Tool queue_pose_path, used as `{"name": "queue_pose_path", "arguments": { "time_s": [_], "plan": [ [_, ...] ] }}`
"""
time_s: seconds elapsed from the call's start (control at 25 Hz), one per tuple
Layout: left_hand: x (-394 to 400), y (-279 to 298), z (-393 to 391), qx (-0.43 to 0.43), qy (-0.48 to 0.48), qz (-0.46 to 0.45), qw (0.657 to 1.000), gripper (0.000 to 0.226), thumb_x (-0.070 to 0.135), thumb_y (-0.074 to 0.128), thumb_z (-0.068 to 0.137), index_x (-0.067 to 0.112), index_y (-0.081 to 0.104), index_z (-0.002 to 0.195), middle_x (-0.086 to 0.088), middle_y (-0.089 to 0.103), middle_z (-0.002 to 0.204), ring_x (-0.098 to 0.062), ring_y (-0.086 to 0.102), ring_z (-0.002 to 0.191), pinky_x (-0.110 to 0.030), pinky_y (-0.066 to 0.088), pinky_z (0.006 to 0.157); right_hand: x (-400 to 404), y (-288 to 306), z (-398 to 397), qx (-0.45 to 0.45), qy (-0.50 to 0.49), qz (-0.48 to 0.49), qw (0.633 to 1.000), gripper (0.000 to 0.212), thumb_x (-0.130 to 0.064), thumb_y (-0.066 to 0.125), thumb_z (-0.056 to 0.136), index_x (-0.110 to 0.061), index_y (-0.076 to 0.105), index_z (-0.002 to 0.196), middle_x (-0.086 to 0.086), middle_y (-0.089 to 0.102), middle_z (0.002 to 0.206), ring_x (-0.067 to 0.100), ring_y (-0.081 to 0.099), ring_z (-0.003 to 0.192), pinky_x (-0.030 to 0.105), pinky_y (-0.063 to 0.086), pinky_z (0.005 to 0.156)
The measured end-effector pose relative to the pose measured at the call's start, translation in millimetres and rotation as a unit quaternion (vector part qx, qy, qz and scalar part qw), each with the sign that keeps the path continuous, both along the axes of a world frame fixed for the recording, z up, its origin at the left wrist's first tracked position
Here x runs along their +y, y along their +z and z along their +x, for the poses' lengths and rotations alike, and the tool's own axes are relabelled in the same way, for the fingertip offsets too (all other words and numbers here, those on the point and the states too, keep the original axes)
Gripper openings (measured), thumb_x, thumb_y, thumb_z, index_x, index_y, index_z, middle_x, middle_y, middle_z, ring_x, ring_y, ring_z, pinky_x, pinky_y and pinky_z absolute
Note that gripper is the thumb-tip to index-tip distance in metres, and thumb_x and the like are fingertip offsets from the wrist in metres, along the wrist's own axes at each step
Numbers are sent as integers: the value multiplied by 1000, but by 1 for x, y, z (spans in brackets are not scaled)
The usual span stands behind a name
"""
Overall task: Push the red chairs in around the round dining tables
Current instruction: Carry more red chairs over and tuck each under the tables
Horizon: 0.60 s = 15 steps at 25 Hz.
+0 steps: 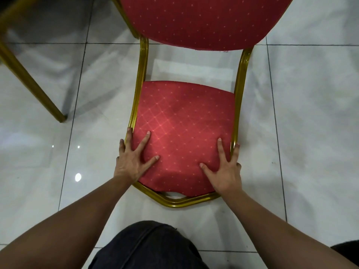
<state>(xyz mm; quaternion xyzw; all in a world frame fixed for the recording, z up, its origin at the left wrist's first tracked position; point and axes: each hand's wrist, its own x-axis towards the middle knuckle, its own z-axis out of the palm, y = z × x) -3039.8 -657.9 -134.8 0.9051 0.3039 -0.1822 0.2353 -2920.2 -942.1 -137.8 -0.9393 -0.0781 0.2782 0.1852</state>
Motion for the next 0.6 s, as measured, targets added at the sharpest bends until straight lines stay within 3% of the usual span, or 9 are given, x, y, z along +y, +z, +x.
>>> {"name": "queue_pose_path", "arguments": {
  "time_s": [0.16, 0.32, 0.6],
  "plan": [
    [-1, 1, 1, -10, 1, -1, 1000, 94, 86, 52, 74, 69, -6, 146, 13, -28, 164, -46, 22, 143, -68, 40, 107, -8, -2, 6, 10, -7, 5, 1000, 105, -87, 55, 74, -68, -20, 145, 1, -18, 167, 50, 34, 140, 61, 45, 104],
    [-17, 17, 2, 11, -9, 15, 1000, 92, 85, 48, 77, 69, -11, 146, 17, -30, 163, -44, 28, 136, -65, 42, 105, -25, 12, 18, 21, -7, 4, 1000, 103, -92, 53, 70, -72, -17, 143, 7, -5, 168, 52, 31, 141, 66, 44, 105],
    [-54, 140, -18, 50, -10, 20, 998, 90, 85, 41, 80, 63, -13, 149, 17, -26, 164, -46, 24, 140, -66, 35, 107, -58, 142, 5, 41, 14, -42, 998, 98, -96, 42, 71, -71, -21, 142, 9, 8, 163, 47, 37, 137, 62, 47, 101]
  ]
}}
